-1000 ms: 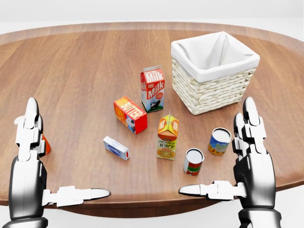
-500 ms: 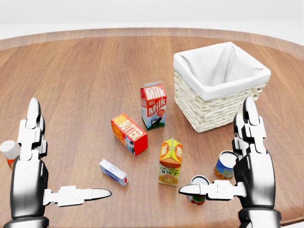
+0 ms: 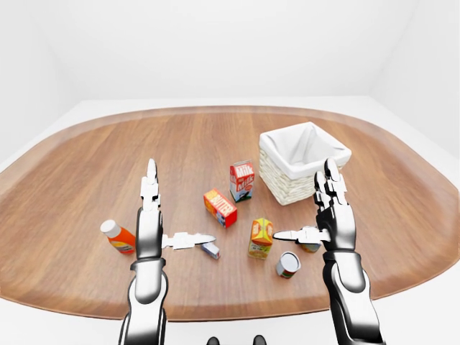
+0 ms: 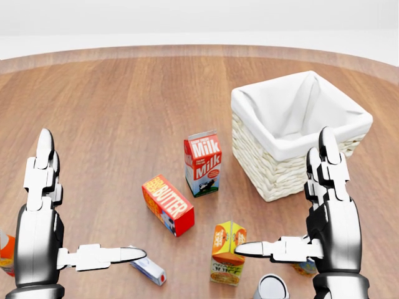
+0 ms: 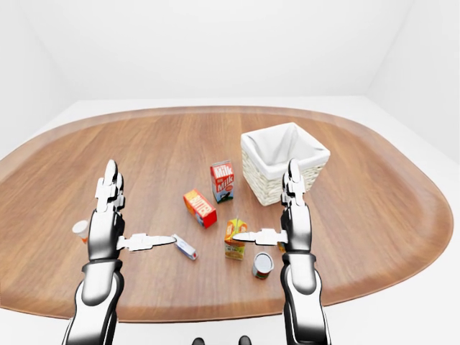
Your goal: Pick up the alphabet soup and the tomato sauce, and put them in the basket.
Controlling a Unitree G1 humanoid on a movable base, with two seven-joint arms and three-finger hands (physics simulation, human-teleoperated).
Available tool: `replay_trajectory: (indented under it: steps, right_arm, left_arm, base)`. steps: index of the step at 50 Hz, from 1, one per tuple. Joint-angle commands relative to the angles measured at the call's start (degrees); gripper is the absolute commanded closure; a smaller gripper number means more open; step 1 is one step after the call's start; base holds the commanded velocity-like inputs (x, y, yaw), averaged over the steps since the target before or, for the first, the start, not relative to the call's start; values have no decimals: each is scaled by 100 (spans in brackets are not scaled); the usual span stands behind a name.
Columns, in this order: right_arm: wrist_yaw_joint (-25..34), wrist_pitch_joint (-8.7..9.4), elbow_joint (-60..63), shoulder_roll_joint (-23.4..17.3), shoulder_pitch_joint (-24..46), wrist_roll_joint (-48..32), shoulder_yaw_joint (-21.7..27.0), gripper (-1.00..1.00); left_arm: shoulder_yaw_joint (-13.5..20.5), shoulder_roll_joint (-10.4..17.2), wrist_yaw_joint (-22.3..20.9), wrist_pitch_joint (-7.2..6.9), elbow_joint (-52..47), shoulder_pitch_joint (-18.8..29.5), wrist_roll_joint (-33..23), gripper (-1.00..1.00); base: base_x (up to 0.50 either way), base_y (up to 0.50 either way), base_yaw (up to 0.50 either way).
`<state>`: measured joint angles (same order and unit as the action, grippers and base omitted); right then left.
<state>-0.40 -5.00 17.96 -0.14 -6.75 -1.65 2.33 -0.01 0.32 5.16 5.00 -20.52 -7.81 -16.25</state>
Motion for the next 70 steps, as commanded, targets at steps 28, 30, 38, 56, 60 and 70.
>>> replay_trajectory:
  steps: [28, 30, 38, 56, 60, 70]
  right_arm:
    - [26, 0, 34, 0, -16, 13, -12, -100]
    - [37, 0, 28, 1, -16, 28, -15, -100]
    - [53, 0, -3, 1, -12, 43, -21, -100]
    - [-34, 0, 20, -4, -83, -230, 0, -100]
    - [-37, 0, -16, -8, -76, -316, -28, -100]
    - [-82, 0, 64, -282, 206, -1566, 226, -100]
  left_arm:
    - [-10, -1, -32, 0, 30, 5, 30, -100]
    - [-6, 1, -38, 0, 55, 19, 51, -100]
    - [-25, 4, -50, 0, 66, 18, 40, -100]
    - [-30, 4, 19, 0, 114, 21, -98, -100]
    - [-44, 2, 14, 0, 84, 24, -107, -100]
    - [-46, 6, 24, 0, 114, 35, -117, -100]
  base:
    - [25, 0, 0]
    - [0, 0, 0]
    - [0, 0, 0]
    - [0, 0, 0]
    - [0, 0, 0]
    - [0, 0, 0]
